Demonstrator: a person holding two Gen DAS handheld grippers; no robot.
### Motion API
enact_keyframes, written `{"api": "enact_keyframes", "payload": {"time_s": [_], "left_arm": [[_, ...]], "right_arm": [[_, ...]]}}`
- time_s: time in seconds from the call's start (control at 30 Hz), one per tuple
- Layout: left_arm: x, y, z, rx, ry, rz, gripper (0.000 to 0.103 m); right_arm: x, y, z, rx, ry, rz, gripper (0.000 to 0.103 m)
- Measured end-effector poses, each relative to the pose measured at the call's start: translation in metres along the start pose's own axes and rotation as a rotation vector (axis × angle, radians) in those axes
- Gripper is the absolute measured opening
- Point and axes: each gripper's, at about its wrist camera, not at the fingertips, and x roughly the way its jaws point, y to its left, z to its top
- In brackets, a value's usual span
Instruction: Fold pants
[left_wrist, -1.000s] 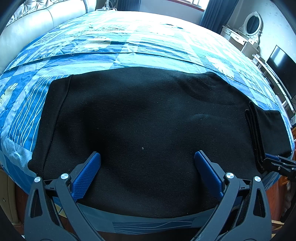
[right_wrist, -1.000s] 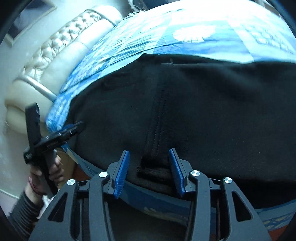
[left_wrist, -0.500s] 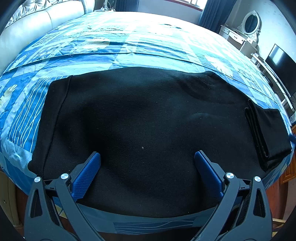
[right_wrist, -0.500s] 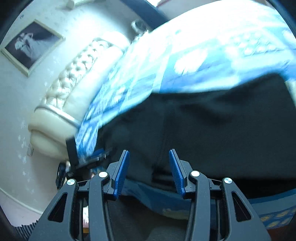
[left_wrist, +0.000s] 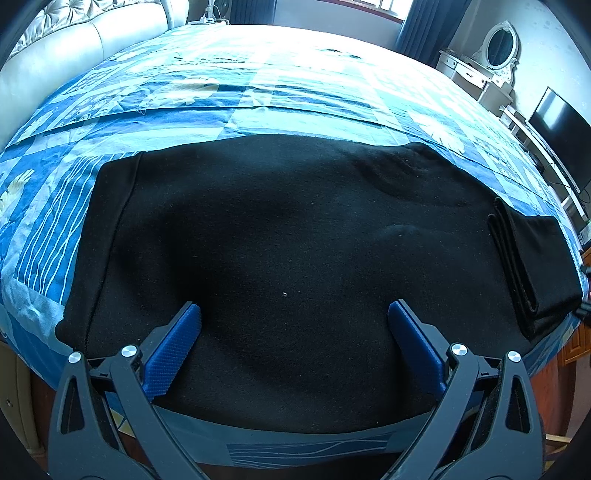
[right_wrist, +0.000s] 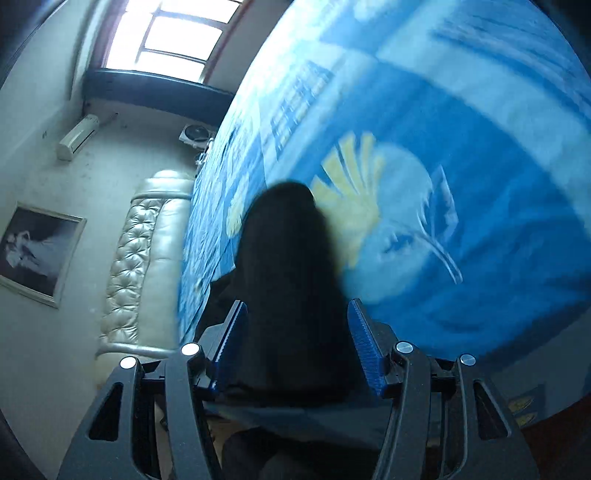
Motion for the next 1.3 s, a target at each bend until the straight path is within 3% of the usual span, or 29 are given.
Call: {"api": "enact_keyframes", "payload": {"time_s": [0.07,0.2,0.3,0.4,0.57,0.67,0.87,0.97,1.1,1.3], "left_arm": [[0.0,0.0,0.0,0.001,0.0,0.001,0.101],[0.0,0.0,0.0,0.001,-0.001,0.001,0.101],[0.0,0.0,0.0,0.001,-0.001,0.001,0.101],[0.0,0.0,0.0,0.003,-0.003,0.003,0.101],[0.0,0.0,0.0,0.003,-0.001,0.001,0.101],[0.0,0.0,0.0,0.001,-0.001,0.002,0.101],[0.0,0.0,0.0,0.003,-0.001,0.001,0.101],[0.0,0.0,0.0,0.003,-0.002,0.001,0.101],[0.0,0.0,0.0,0.003,-0.002,0.002,0.101],[0.0,0.001,-0.001,0.002,0.0,-0.002,0.101]], "right_arm": [[0.003,-0.005,-0.001,-0.005,0.016,0.005,0.056],[0.012,-0.006,-0.005,-0.058,0.051,-0.075,0.029],[0.01,-0.008,-0.004,-0.073,0.046,-0.094,0.025],[0.009,-0.003,-0.004,-0.1,0.041,-0.107,0.025],[-0.001,0.004,0.005,-0.076,0.048,-0.048,0.033],[-0.003,0.014,0.022,-0.09,0.002,-0.032,0.04],[0.02,0.025,0.057,-0.062,-0.044,-0.032,0.041],[0.032,0.03,0.067,-0.061,-0.068,-0.066,0.04],[0.055,0.032,0.066,-0.099,-0.053,-0.26,0.036],[0.045,0.056,0.061,-0.133,-0.094,-0.281,0.036]]}}
